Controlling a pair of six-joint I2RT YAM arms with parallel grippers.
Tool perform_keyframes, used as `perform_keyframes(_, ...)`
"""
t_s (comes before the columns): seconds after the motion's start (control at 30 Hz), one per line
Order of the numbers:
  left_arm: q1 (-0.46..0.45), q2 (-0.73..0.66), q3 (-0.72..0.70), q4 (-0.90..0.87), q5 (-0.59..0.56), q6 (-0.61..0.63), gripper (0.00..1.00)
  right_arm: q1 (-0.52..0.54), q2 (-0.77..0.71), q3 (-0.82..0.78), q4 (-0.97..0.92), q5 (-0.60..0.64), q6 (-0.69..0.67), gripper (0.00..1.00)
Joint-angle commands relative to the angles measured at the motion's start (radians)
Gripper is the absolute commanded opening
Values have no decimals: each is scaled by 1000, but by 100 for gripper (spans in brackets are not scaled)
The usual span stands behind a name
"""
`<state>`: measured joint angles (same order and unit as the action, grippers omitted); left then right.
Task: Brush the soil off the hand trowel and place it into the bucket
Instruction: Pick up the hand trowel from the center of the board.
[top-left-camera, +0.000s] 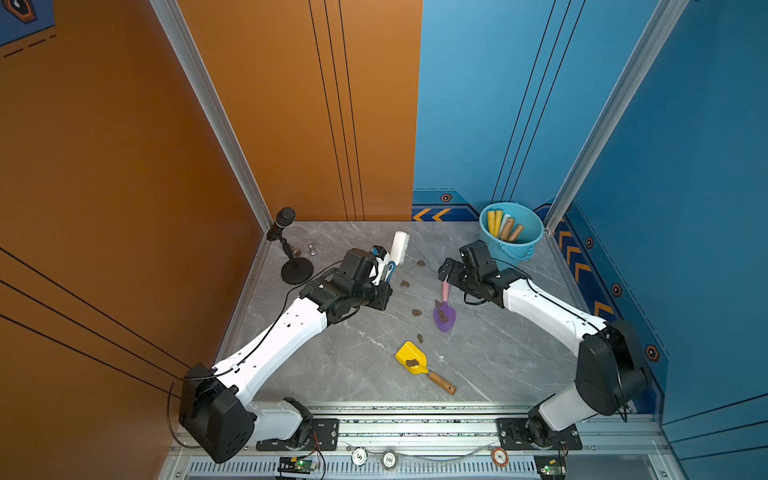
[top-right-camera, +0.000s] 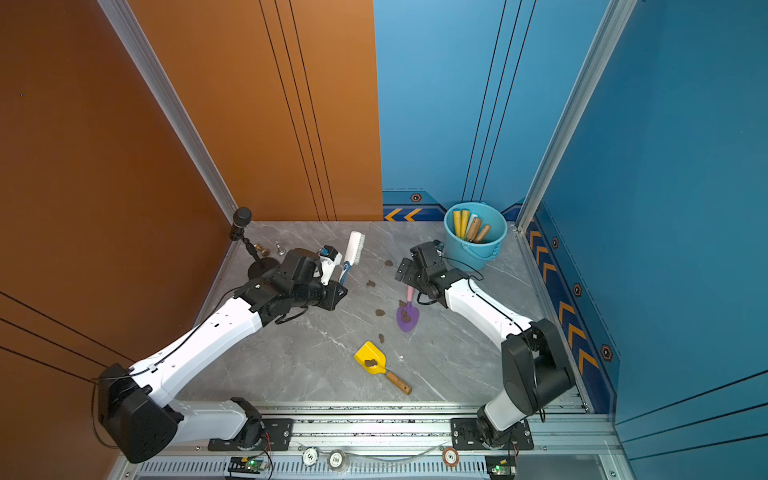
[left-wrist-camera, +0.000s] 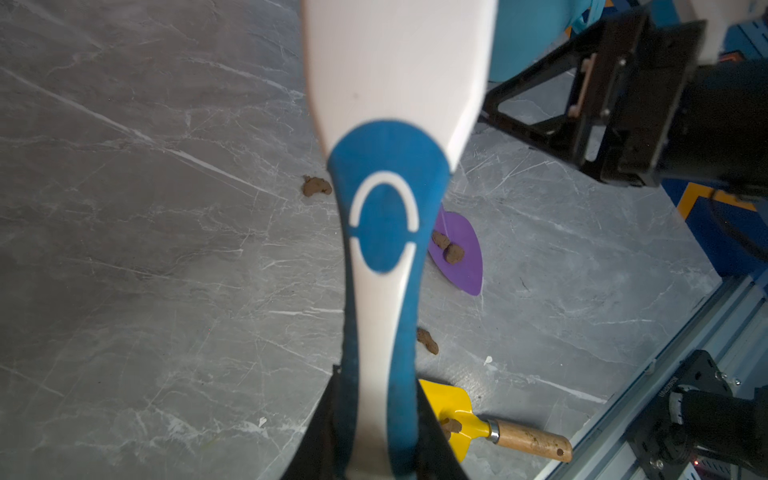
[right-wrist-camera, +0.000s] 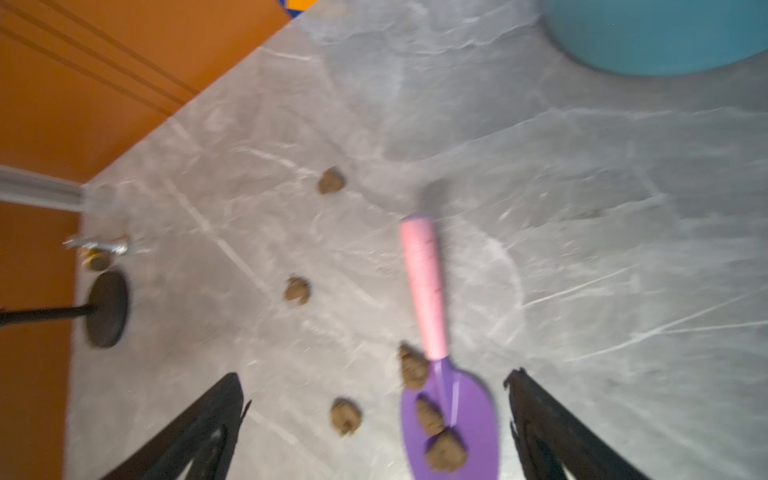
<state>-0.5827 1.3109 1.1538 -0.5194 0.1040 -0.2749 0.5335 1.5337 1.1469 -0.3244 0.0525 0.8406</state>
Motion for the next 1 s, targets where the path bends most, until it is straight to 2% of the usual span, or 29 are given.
perform_keyframes(0.0, 15, 8, 31, 65, 1, -28, 0, 137, -57, -11, -61, 20, 86, 99)
perform_keyframes(0.07, 29, 9, 36, 72, -2, -34, 0, 216, -94, 44, -120, 154, 45, 99)
perform_keyframes(0.1, 35, 11, 37, 76, -3, -37, 0, 225, -109, 52, -111, 176, 53, 99)
perform_keyframes(0.13, 41, 10, 39, 78, -5, -40, 0, 222, -123, 39, -62, 157, 71, 99)
perform_keyframes(0.27, 48, 14, 48, 84, -16, -46, 0, 178, -154, -2, 97, -100, 19, 99)
perform_keyframes(0.33, 47, 10, 49, 78, -16, -45, 0, 175, -175, -54, 164, -84, 14, 99)
perform_keyframes(0.37, 45, 9, 46, 78, -19, -44, 0, 126, -179, -79, 181, -63, 16, 99)
perform_keyframes(0.47, 44, 5, 39, 75, -24, -37, 0, 70, -169, -115, 183, 43, -13, 99)
perform_keyframes(0.57, 40, 22, 54, 66, -3, -18, 0, 30, -65, -25, 56, 99, -119, 100)
perform_keyframes(0.67, 19, 56, 88, 43, 11, 4, 0, 6, 69, 101, -47, 92, -244, 98)
perform_keyframes(0.8, -14, 70, 97, 39, -13, 7, 0, -61, 219, 199, -115, -17, -272, 85)
perform_keyframes(0.9, -36, 65, 83, 39, -53, 2, 0, -102, 299, 235, -147, -52, -274, 77)
perform_keyframes(0.97, -48, 62, 77, 39, -78, -8, 0, -106, 331, 241, -120, -53, -297, 76)
